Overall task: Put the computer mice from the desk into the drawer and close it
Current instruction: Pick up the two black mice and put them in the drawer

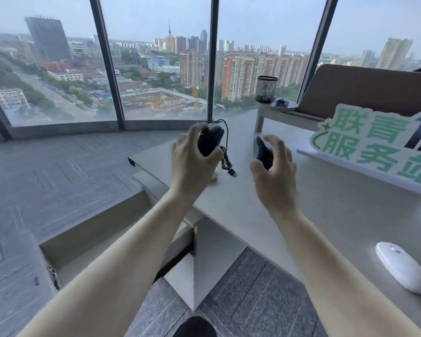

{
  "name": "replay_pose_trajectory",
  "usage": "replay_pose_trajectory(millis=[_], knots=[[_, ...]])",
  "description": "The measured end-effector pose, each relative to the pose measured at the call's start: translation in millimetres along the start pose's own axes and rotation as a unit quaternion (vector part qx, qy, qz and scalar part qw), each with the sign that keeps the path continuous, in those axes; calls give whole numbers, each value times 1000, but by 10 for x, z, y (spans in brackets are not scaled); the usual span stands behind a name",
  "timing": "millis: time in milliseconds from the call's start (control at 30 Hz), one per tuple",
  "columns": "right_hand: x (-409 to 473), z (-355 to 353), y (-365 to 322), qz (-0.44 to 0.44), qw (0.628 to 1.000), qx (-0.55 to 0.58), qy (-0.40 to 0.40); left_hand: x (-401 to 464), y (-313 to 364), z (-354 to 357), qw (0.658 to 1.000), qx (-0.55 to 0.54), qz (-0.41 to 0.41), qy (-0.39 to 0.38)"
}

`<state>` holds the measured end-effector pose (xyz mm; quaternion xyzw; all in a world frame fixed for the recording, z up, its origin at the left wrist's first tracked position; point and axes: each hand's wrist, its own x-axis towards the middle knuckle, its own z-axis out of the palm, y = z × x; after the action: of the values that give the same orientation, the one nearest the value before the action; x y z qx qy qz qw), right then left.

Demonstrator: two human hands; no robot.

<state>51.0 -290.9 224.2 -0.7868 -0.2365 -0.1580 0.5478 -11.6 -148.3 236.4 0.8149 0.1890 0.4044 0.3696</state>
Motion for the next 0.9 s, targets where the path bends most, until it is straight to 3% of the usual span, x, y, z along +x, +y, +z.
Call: replay_pose_trajectory(millis=[167, 300, 433, 633, 767, 900], knots=[[-214, 422, -628, -16, 990, 124, -58, 65, -156, -851, 998, 13, 1, 65], [-467, 968, -748, -19, 985, 122, -125, -25, -687, -1239, 993, 49, -46, 95], [-734, 1600, -558, 4, 972, 115, -206, -184, -1397, -1371, 983, 113, -118, 79], [-1083, 2511, 92, 74, 929, -35, -360, -545, -2440, -1210, 942, 207, -265, -18], [-1220, 2967, 456, 86, 866, -194, -453, -762, -2957, -1009, 881, 291, -357, -112], [-1279, 3358, 699, 69, 790, -333, -510, -870, -3276, -813, 840, 323, -408, -157]])
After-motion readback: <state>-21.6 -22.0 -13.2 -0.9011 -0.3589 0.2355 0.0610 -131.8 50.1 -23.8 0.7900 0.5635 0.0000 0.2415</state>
